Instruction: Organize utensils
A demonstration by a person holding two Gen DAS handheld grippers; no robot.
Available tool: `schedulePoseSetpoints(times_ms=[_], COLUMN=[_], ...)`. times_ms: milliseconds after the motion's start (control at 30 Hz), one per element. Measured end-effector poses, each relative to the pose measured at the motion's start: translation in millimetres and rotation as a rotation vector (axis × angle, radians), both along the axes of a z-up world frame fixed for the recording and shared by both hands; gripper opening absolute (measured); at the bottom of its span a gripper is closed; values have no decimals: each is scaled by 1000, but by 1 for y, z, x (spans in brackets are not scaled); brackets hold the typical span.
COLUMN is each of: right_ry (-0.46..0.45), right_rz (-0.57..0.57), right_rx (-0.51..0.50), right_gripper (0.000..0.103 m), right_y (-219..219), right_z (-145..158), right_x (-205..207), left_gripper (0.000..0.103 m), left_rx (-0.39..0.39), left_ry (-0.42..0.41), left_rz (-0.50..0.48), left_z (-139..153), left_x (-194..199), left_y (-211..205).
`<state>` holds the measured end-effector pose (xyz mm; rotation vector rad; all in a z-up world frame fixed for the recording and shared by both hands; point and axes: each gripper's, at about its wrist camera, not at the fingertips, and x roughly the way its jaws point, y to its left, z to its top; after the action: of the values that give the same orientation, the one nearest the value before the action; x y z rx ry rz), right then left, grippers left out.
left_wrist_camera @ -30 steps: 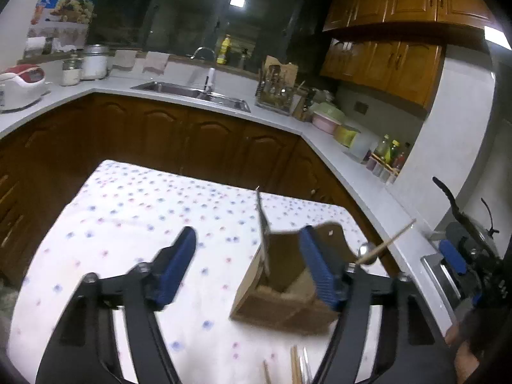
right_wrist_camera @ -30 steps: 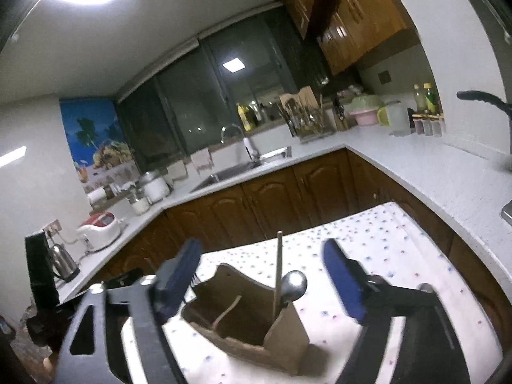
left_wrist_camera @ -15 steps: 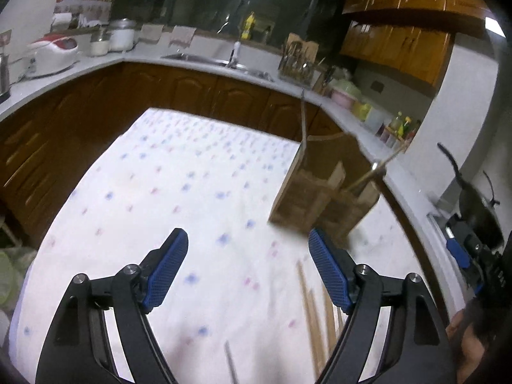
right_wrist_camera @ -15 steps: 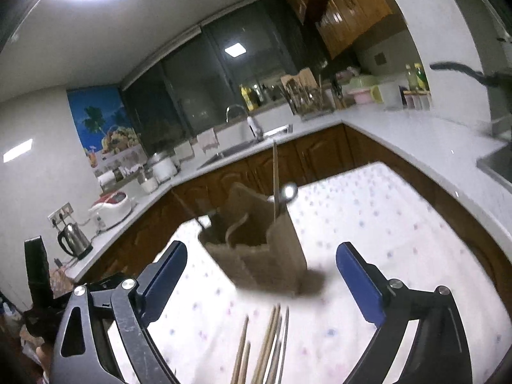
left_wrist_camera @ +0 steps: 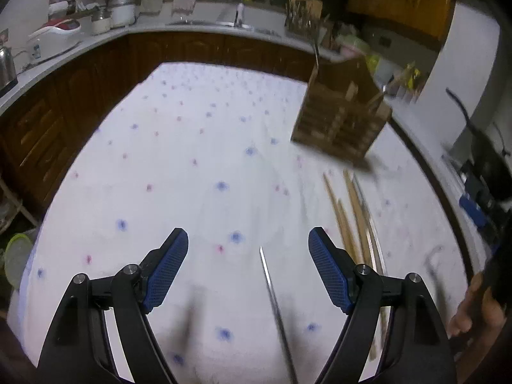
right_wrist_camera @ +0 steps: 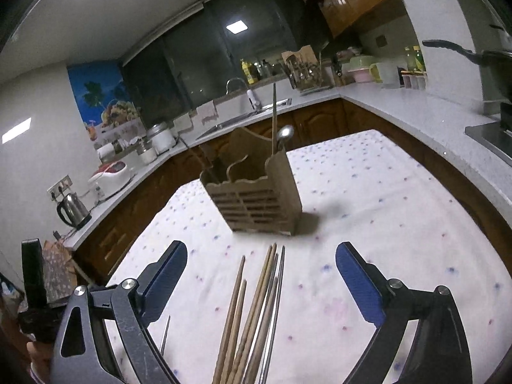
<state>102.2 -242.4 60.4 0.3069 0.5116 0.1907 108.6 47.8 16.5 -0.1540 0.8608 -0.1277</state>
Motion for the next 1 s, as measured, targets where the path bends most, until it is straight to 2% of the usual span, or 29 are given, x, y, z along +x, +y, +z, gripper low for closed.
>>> schedulePoseSetpoints(times_ms=[67, 133, 167, 200, 333, 467, 500, 600, 733, 900, 1000], right_ry=[4, 12, 16, 21, 58, 88, 98, 117, 137, 185, 245], right_rz=[4, 13, 17, 20, 47, 65, 69, 70, 66, 58, 79], right_rx=[-4, -5, -4, -4, -2, -8, -8, 0, 1, -16, -41], right_gripper=[95, 92, 90, 85, 66, 54, 51, 47, 41, 38, 29], right_y=[1, 4, 5, 6, 14, 19, 19, 19, 18, 19, 26], right_z=[-3, -6, -8, -10, -18, -26, -29, -35, -40, -51, -65], right_x=[-2, -3, -4, -4, -3, -2, -1, 2, 9, 25, 42], left_gripper=[68, 51, 47, 41, 28, 12, 10, 8, 6, 5, 5], left_rx=[13, 19, 21, 25, 39, 35, 32, 96, 109, 105, 79], left_ry=[30, 73, 94, 121, 176, 223, 222, 168, 136, 113, 141], left_rz=[-15, -32, -42, -53, -84, -115, -122, -130, -131, -129, -128], left_z=[-10, -20, -26, -33, -50, -64, -67, -68, -68, -68, -66], left_x=[-2, 0, 1, 2, 2, 4, 4, 7, 28, 69, 82], left_y=[-4, -9, -11, -14, -24, -32, -35, -47, -52, -57, -54])
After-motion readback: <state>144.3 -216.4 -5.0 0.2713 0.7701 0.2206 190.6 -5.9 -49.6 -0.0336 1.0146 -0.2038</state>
